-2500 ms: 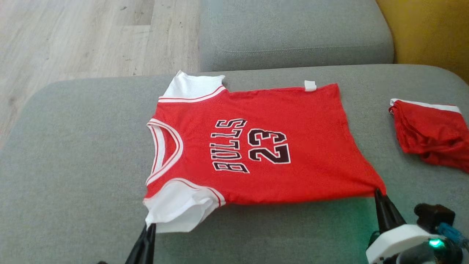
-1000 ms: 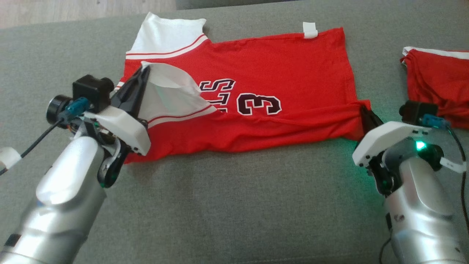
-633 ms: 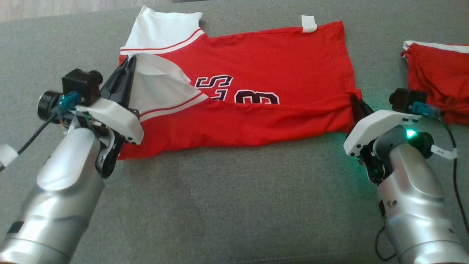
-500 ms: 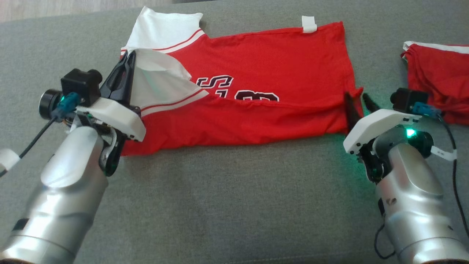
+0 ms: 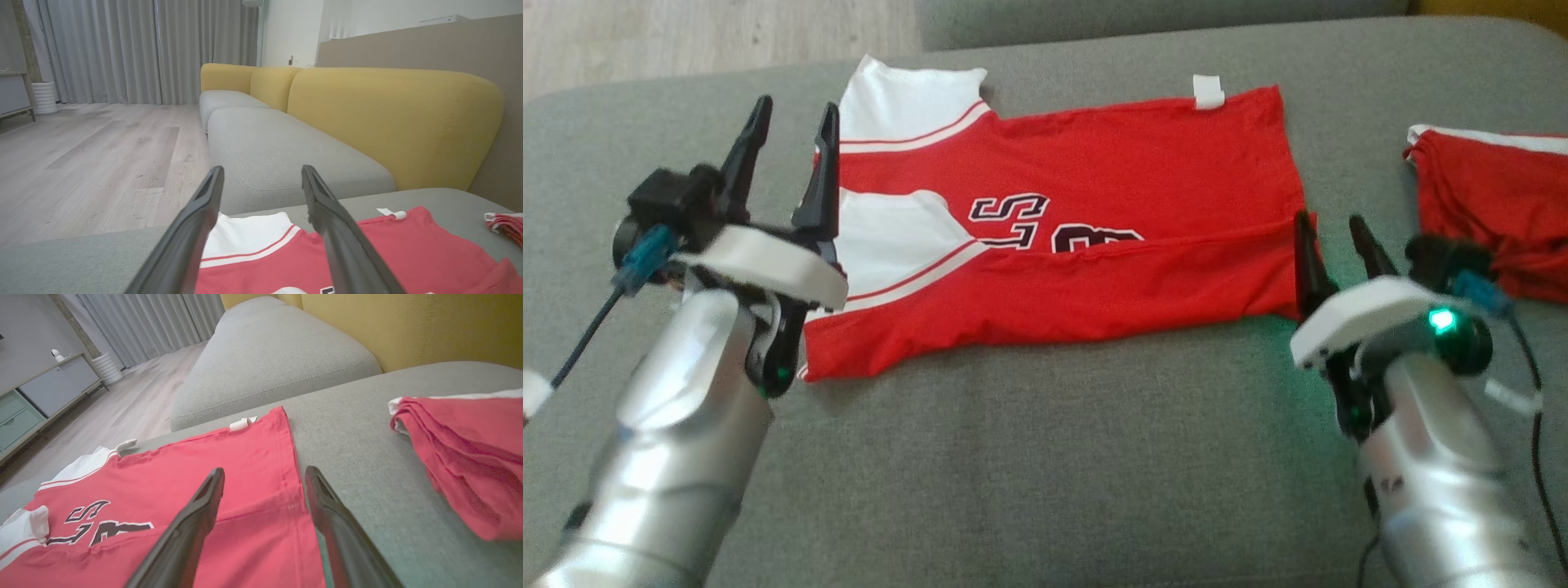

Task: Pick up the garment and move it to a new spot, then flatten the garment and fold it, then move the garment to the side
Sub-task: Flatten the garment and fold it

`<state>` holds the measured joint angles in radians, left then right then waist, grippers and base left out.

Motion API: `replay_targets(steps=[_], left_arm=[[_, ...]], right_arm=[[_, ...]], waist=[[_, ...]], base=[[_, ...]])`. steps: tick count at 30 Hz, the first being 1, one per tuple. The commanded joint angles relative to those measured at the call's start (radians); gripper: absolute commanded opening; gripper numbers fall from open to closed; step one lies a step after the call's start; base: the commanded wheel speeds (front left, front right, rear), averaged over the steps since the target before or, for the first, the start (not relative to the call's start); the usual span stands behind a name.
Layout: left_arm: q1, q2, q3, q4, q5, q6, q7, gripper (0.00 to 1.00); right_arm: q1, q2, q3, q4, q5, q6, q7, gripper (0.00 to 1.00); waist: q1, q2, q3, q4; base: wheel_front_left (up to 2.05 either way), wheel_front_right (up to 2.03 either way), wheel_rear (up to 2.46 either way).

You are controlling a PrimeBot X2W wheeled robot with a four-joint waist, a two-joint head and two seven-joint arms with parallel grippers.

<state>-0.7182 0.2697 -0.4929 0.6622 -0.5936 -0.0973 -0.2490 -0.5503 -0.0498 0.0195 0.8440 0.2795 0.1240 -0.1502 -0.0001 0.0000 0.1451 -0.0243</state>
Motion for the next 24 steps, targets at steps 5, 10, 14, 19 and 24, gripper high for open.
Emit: replay_targets(steps=[5,10,14,19,24], left_arm=[[0.102,0.063,0.059,-0.091,-0.051,0.012,0.022,1.0],[0.265,0.077,0.058,-0.189,-0.098,0.064,0.104,1.0],[0.372,0.061,0.049,-0.266,-0.135,0.105,0.163,1.0],[0.424,0.038,0.064,-0.308,-0.178,0.159,0.205,1.0],[0.427,0.011,0.11,-0.287,-0.243,0.206,0.241,1.0]], right_arm=[[0.08,0.0,0.019,-0.115,-0.024,0.007,-0.013,1.0],[0.18,0.0,0.0,-0.233,-0.041,0.007,0.019,1.0],[0.245,0.0,-0.026,-0.334,-0.058,0.007,0.063,1.0],[0.293,0.0,-0.048,-0.447,-0.068,0.007,0.12,1.0],[0.308,0.0,-0.058,-0.517,-0.069,0.007,0.162,1.0]], waist=[[0.0001,0.0,-0.046,0.01],[0.0001,0.0,-0.052,0.019],[0.0001,0.0,-0.034,0.022],[0.0001,0.0,-0.004,0.016],[0.0001,0.0,0.024,0.005]], base=[[0.0,0.0,0.0],[0.0,0.0,0.0],[0.0,0.0,0.0],[0.0,0.0,0.0],[0.0,0.0,0.0]])
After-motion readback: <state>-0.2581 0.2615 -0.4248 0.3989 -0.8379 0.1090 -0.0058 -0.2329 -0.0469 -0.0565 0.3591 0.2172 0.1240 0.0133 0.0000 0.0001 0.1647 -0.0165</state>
